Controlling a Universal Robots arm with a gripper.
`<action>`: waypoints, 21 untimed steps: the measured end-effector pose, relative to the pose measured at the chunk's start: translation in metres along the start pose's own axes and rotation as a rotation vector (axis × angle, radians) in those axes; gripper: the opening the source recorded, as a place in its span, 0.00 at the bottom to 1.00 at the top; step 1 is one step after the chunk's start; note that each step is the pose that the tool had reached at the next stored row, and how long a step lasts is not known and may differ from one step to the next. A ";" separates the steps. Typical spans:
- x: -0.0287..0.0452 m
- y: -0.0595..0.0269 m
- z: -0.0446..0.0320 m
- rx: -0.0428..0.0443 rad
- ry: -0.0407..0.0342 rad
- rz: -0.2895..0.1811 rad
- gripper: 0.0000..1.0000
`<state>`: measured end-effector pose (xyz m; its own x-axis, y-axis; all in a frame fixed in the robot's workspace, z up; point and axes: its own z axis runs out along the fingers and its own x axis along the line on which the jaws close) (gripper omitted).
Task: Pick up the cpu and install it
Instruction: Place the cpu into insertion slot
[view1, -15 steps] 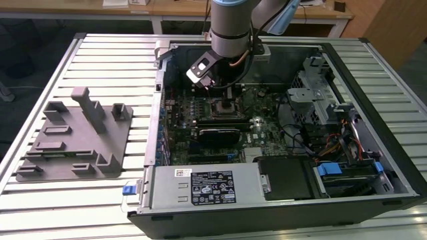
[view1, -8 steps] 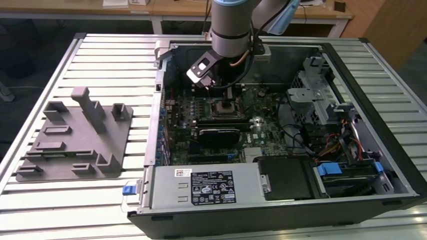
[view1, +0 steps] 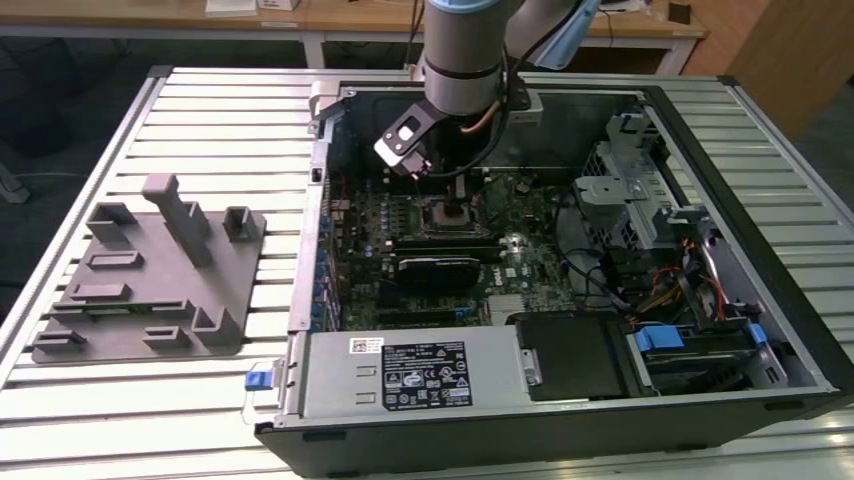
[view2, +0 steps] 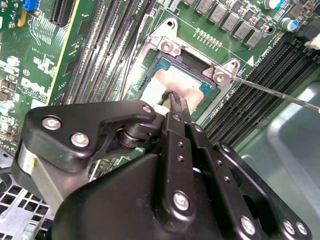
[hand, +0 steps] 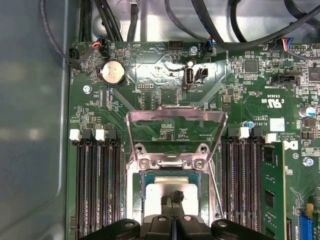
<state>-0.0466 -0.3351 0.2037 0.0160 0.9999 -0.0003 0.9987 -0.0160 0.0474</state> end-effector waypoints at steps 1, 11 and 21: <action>0.0000 -0.0001 0.0005 0.0001 -0.0003 0.000 0.11; -0.0001 -0.0003 0.0038 0.0004 -0.0006 0.000 0.11; -0.0001 -0.0003 0.0049 0.0004 -0.0006 0.000 0.11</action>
<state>-0.0467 -0.3352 0.1988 0.0160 0.9999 -0.0009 0.9988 -0.0159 0.0471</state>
